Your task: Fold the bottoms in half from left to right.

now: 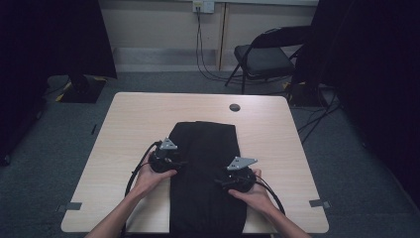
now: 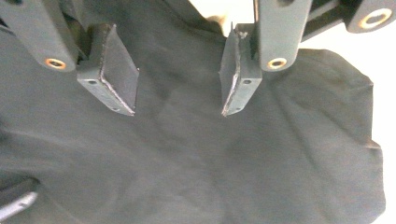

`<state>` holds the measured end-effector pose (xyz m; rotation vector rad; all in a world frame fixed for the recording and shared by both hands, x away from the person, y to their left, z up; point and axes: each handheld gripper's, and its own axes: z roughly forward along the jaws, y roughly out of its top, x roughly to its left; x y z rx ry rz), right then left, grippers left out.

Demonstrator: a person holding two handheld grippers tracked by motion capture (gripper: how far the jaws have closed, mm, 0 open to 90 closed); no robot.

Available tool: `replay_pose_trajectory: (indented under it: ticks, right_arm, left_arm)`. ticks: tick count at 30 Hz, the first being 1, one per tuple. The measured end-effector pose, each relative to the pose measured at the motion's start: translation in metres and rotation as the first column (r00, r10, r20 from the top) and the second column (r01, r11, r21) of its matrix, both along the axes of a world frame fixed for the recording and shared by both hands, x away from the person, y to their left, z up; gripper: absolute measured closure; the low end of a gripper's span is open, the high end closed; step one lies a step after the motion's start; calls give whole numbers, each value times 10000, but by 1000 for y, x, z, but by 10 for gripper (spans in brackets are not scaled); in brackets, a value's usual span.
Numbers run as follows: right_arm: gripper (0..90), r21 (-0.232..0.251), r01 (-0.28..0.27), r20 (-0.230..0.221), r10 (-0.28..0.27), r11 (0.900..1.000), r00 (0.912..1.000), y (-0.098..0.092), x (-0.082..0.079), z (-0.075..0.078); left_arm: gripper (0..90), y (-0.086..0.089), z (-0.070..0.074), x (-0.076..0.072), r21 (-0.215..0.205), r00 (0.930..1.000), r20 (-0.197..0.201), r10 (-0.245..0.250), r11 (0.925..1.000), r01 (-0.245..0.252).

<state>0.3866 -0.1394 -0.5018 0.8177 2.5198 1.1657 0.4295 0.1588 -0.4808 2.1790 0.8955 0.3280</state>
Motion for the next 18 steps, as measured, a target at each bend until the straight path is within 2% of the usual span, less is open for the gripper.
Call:
replay_pose_trajectory:
  ticks: [2,3,4,7,8,10,12,15,18]
  right_arm:
    - [359,-74,-215,-149,214,9997,9997,0,-5,2]
    - [359,-196,-370,-198,366,9991,9991,0,-9,3]
    - [360,-351,-555,-305,544,9978,9981,0,-10,5]
    - [373,16,-452,-845,452,9990,9954,-3,-6,7]
    - [363,57,-320,-849,323,9995,9959,-3,-3,9]
    - [344,288,57,-526,-41,9996,9986,-3,3,15]
    - [333,486,623,-237,-612,9969,9978,-3,13,20]
    - [342,395,1083,-30,-1082,9933,9941,2,28,22]
    - [345,137,1247,-106,-1246,9921,9922,8,40,14]
  left_arm:
    - [454,0,-4,-1,159,10000,-60,-29,9999,30]
    - [462,-3,-8,-3,407,9998,-147,-113,9991,119]
    - [477,-4,-10,-5,550,9996,87,-286,9981,281]
    - [482,-5,-10,-7,605,9994,57,-342,9976,338]
    - [484,-4,-9,-8,536,9995,-73,-317,9980,321]
    - [485,-4,-10,-11,510,9996,-57,-273,9983,275]
    - [508,-4,-10,-16,517,9988,-32,-482,9975,483]
    - [513,-1,-10,-26,492,9974,-63,-714,9962,716]
    - [513,0,-8,-36,490,9966,-255,-789,9956,801]
